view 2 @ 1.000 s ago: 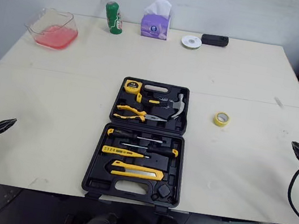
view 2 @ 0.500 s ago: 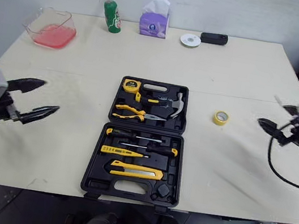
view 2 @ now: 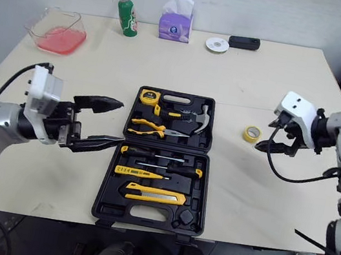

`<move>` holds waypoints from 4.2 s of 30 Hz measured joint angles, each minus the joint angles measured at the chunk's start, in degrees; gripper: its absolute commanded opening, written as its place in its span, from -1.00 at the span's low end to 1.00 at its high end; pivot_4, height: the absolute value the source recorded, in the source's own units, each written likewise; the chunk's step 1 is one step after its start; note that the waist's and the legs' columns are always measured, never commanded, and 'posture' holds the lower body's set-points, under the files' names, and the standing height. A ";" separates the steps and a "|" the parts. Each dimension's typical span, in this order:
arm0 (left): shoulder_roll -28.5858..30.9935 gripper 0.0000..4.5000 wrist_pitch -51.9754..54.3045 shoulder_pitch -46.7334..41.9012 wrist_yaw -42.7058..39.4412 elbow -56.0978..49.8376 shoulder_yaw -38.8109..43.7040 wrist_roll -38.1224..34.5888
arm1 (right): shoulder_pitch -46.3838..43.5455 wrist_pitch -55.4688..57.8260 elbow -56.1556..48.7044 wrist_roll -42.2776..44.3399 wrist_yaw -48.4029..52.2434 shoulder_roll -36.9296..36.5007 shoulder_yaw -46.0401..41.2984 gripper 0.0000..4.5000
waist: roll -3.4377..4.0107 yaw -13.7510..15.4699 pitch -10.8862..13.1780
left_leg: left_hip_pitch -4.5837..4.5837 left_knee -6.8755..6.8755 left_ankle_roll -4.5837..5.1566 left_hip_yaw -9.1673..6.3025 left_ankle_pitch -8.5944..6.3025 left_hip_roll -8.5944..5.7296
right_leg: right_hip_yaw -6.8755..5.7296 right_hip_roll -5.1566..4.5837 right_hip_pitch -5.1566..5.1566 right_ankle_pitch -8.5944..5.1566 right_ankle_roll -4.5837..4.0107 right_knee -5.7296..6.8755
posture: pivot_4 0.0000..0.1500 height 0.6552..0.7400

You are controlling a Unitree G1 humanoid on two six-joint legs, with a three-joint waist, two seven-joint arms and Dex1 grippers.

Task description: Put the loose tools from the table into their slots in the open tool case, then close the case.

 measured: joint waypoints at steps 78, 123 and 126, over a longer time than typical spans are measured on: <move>1.51 1.00 -26.48 19.61 -16.08 -2.46 -5.98 15.06 | 24.05 9.32 -64.77 25.25 8.91 -6.68 6.71 -0.97 | -0.03 1.55 0.00 | -0.10 0.21 0.00 -0.22 -0.03 0.01 | -0.11 -0.14 0.02 0.00 -0.01 0.00 | 1.00 1.00; 3.83 1.00 -20.93 26.04 -13.73 -6.87 -5.01 13.88 | 24.71 10.42 -63.66 22.14 9.46 -8.09 9.23 0.28 | -0.23 1.45 -0.11 | 0.02 0.24 0.04 -0.30 -0.12 0.03 | -0.15 -0.18 0.17 -0.02 -0.04 -0.29 | 1.00 1.00; 3.83 1.00 -21.31 26.10 -13.69 -6.72 -4.96 13.91 | 24.05 11.35 -63.69 25.47 9.47 -9.33 9.11 0.28 | -0.23 1.48 -0.11 | 0.01 0.24 0.05 -0.30 -0.13 0.04 | -0.15 -0.19 0.17 -0.02 -0.04 -0.31 | 1.00 1.00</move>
